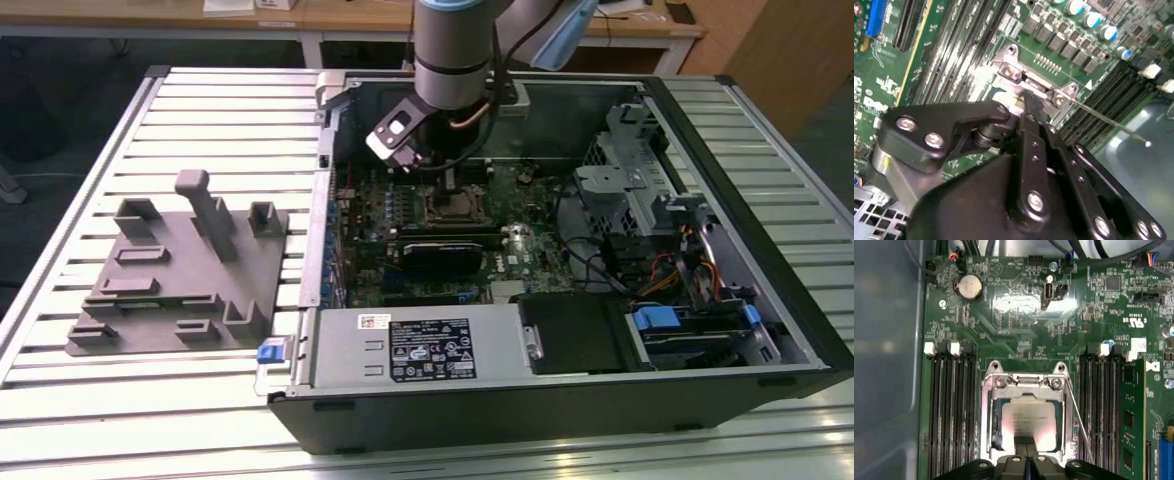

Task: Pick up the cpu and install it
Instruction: 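Close the cpu cover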

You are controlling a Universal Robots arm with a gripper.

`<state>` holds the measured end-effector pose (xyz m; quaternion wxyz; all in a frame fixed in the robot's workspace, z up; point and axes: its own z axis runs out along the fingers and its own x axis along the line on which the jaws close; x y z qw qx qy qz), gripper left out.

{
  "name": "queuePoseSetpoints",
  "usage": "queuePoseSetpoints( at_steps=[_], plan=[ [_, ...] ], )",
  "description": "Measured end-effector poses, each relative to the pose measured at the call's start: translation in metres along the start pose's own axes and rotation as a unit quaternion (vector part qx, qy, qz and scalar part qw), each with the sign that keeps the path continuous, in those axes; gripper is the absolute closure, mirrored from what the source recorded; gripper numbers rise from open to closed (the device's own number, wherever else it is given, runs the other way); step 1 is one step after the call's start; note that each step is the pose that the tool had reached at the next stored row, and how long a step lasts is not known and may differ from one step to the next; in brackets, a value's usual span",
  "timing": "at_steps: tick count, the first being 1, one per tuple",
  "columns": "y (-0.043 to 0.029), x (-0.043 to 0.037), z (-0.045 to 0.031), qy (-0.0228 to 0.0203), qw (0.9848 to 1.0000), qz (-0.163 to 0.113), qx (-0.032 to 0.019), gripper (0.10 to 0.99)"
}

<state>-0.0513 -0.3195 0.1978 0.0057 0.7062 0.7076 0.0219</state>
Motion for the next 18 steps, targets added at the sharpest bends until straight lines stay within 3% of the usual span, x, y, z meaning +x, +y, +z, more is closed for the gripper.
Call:
queuePoseSetpoints(
  at_steps=[4,7,18],
  plan=[
    [0.0041,-0.0001,-0.0011,0.0001,1.0000,0.000,-0.0004,0.980],
    [0.0047,0.0003,-0.0086,0.0004,1.0000,0.000,-0.0003,0.980],
    [0.0154,0.0002,-0.0083,0.0002,1.0000,0.000,-0.0001,0.980]
  ],
)
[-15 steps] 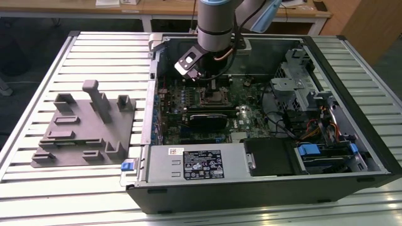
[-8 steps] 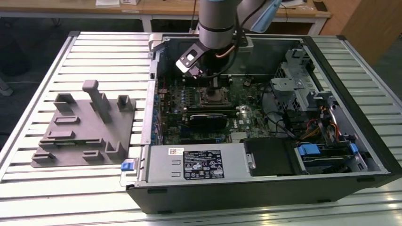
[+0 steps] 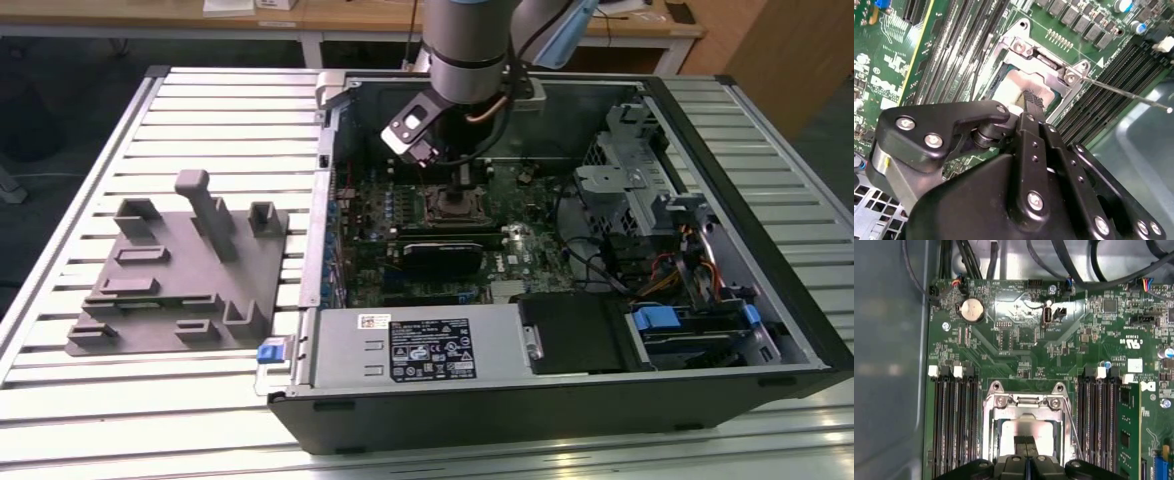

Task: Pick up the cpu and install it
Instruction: 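Close the cpu cover, then install the first cpu locking lever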

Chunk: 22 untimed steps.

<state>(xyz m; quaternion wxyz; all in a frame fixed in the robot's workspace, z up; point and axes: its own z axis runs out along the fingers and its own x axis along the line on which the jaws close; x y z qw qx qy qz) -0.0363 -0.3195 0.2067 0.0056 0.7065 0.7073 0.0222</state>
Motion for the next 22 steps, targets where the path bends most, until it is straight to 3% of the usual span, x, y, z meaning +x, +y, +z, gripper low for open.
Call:
queuePoseSetpoints(
  at_steps=[22],
  plan=[
    [0.0011,0.0001,-0.0031,0.0001,1.0000,0.000,0.0000,0.980]
  ],
)
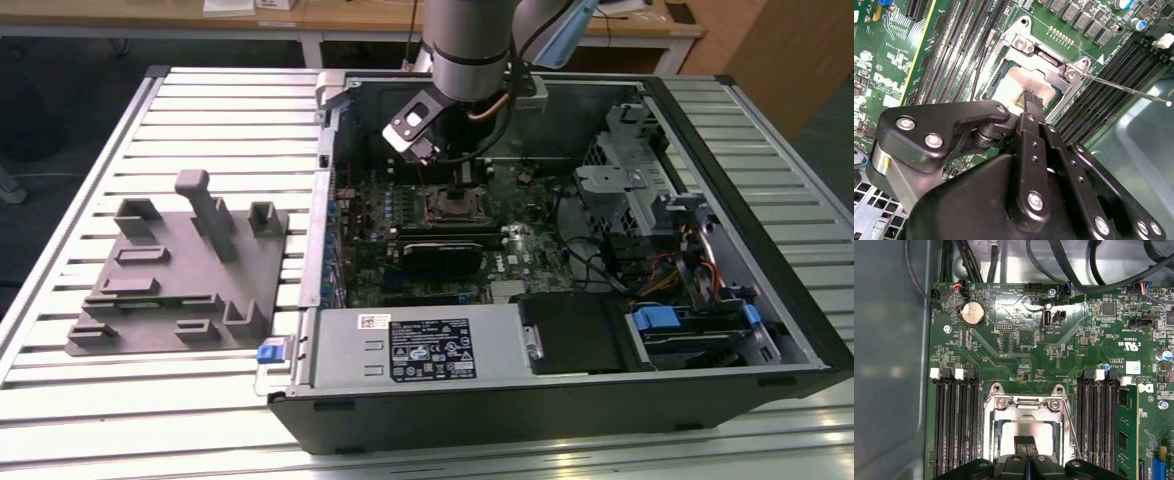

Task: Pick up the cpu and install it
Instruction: 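Install the first cpu locking lever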

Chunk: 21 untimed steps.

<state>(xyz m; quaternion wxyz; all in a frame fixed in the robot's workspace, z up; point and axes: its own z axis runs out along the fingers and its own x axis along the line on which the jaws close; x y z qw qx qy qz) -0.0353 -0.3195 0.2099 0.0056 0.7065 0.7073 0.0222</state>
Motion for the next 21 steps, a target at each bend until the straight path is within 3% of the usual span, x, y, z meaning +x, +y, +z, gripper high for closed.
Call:
queuePoseSetpoints(
  at_steps=[21],
  plan=[
    [0.0001,0.0001,-0.0043,-0.0002,1.0000,0.000,0.0001,0.980]
  ],
)
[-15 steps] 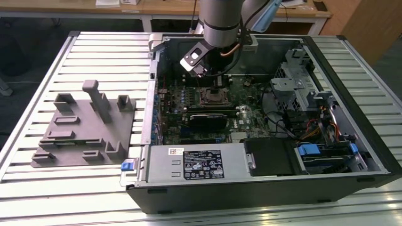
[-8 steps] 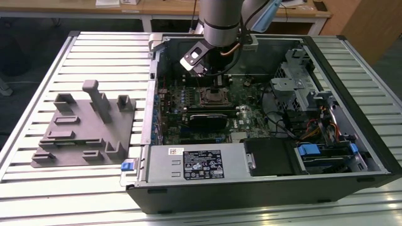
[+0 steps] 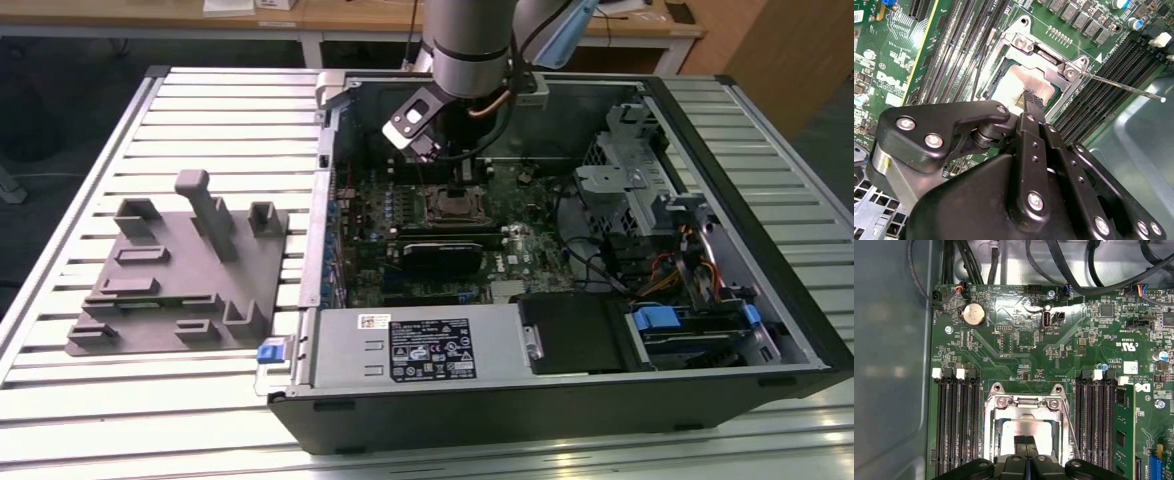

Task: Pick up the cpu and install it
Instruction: 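Install the first cpu locking lever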

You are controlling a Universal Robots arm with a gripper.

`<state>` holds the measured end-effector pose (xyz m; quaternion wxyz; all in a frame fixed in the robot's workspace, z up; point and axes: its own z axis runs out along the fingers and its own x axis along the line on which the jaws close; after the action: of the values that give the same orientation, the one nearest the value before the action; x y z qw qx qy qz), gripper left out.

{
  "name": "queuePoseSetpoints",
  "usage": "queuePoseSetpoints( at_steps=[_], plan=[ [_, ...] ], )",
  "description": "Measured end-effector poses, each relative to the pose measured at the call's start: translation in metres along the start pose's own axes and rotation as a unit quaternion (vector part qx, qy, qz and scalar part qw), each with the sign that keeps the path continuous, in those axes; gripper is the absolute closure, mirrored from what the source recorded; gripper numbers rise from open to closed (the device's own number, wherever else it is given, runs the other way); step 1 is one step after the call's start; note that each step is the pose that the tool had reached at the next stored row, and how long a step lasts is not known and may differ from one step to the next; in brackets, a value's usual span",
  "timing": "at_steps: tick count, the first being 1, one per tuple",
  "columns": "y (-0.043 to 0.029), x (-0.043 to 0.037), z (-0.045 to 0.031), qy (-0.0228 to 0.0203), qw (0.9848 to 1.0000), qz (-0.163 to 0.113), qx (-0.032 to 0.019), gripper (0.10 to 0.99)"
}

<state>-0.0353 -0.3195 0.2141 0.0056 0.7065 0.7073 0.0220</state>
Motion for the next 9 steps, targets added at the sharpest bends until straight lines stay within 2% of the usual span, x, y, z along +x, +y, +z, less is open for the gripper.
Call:
queuePoseSetpoints(
  at_steps=[9],
  plan=[
    [0.0002,0.0001,-0.0040,0.0001,1.0000,0.000,0.0000,0.980]
  ],
)
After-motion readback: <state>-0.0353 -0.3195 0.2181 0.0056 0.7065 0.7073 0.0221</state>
